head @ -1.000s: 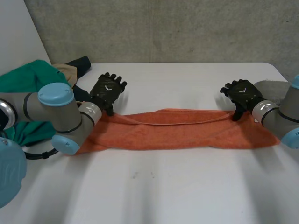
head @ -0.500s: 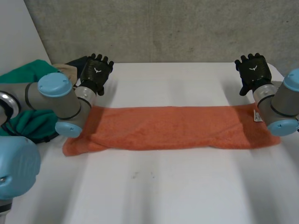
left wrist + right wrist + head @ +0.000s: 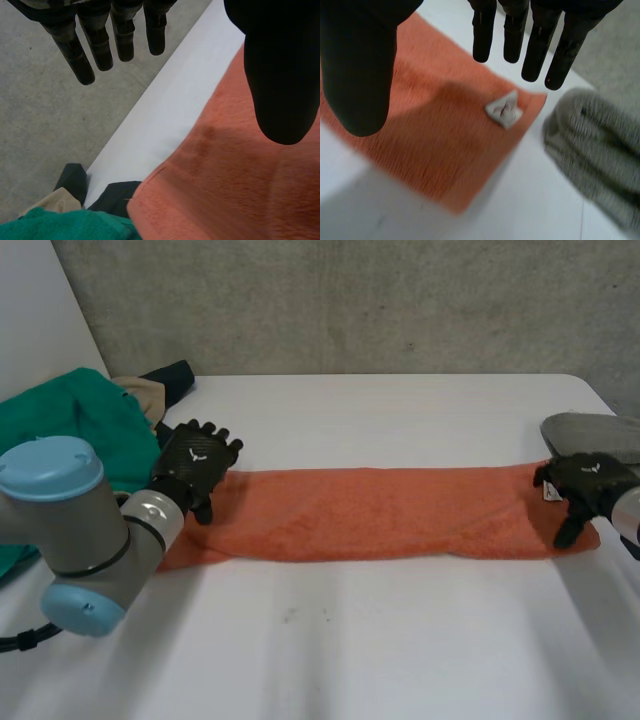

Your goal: Fold the laundry.

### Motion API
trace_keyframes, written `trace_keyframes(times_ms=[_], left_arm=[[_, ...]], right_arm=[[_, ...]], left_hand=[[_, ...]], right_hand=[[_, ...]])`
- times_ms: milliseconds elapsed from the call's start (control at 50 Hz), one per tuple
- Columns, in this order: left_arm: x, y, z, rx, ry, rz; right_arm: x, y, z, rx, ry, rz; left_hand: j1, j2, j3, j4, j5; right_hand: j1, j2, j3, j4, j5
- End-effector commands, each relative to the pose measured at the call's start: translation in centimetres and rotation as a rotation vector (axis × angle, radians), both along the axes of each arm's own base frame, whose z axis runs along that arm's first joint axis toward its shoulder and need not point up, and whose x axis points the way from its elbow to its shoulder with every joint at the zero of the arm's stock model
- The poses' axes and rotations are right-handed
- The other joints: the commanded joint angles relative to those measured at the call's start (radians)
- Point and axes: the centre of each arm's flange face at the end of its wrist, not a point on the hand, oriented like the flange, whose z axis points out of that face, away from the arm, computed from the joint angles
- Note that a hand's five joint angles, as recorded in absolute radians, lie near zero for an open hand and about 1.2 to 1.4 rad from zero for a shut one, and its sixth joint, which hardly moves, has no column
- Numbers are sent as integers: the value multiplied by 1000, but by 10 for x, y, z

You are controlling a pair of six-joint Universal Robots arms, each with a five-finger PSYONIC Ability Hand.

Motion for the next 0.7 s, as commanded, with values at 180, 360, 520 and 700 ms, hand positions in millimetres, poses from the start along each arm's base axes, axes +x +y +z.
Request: trace_keyframes(times_ms=[180,360,520,700], left_arm=[[-3,17,-1,19,-5,-22],[-3,17,1,12,-3,-22],[-1,18,13,-16,6,-13],[7,29,21,-20,9,-6]], right_arm=[[-24,0,-35,12,103,-5],[-54,-16,-34,-45,121,-89],[-117,-27,-28,-68,156,-235],[-168,-30,-5,-132,336,-296]], left_hand=[[14,3,15,8,4],[14,3,15,8,4],[14,3,15,8,4],[11,0,12,5,1]], right_hand=[[344,314,289,290,299],[1065,1036,1011,1011,1021],[1065,1036,1011,1011,1021],[1065,1036,1011,1011,1021]])
